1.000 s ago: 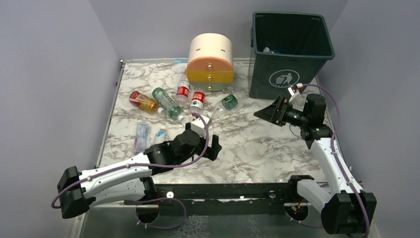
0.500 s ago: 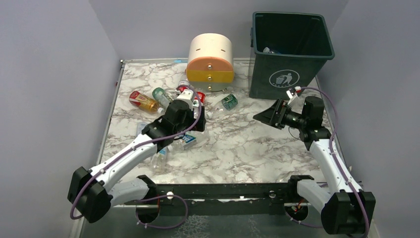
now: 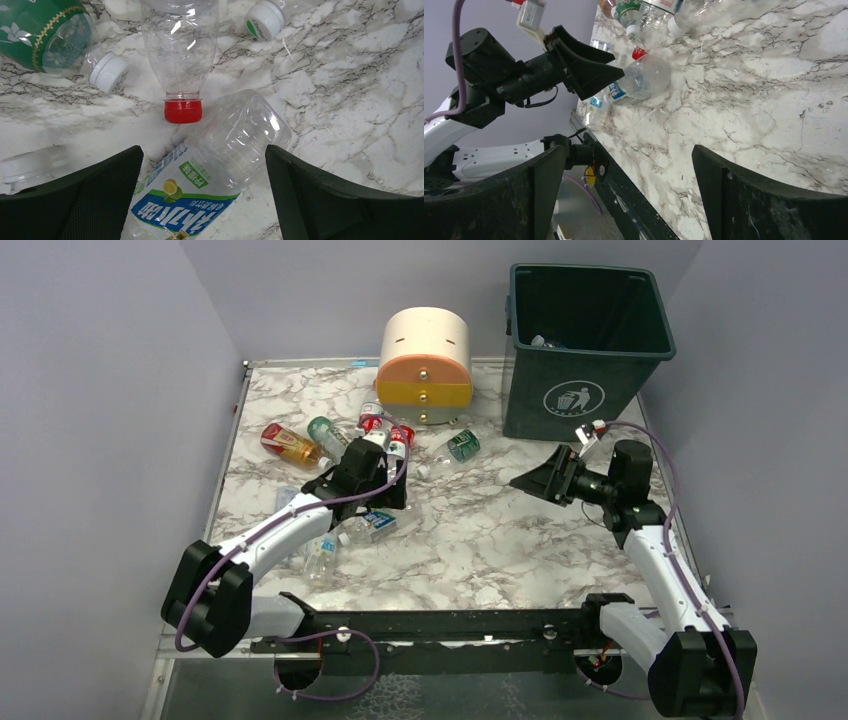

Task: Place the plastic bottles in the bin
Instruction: Pick up the plastic bottle at the center of the board.

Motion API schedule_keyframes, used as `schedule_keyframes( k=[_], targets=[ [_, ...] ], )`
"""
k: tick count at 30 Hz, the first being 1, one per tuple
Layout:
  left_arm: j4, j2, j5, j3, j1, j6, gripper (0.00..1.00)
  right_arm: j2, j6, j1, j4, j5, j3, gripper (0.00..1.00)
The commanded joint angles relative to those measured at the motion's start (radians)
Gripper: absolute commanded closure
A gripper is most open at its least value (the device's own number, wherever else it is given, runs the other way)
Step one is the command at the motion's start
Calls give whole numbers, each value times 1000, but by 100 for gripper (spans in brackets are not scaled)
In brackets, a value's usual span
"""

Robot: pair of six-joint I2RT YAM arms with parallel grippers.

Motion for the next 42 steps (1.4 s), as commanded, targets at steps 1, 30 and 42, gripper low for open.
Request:
schedule_keyframes(
  k=[1, 30, 42],
  targets=[
    [26, 16, 24, -32, 6, -27, 1, -19, 2, 7, 36, -41, -20, 0],
    [34, -40, 94, -101, -68, -134, 1, -31, 4, 8, 42, -54, -44, 1],
    [-11, -102, 72, -131, -115, -173, 1, -17, 3, 7, 56, -59, -52, 0]
  ],
)
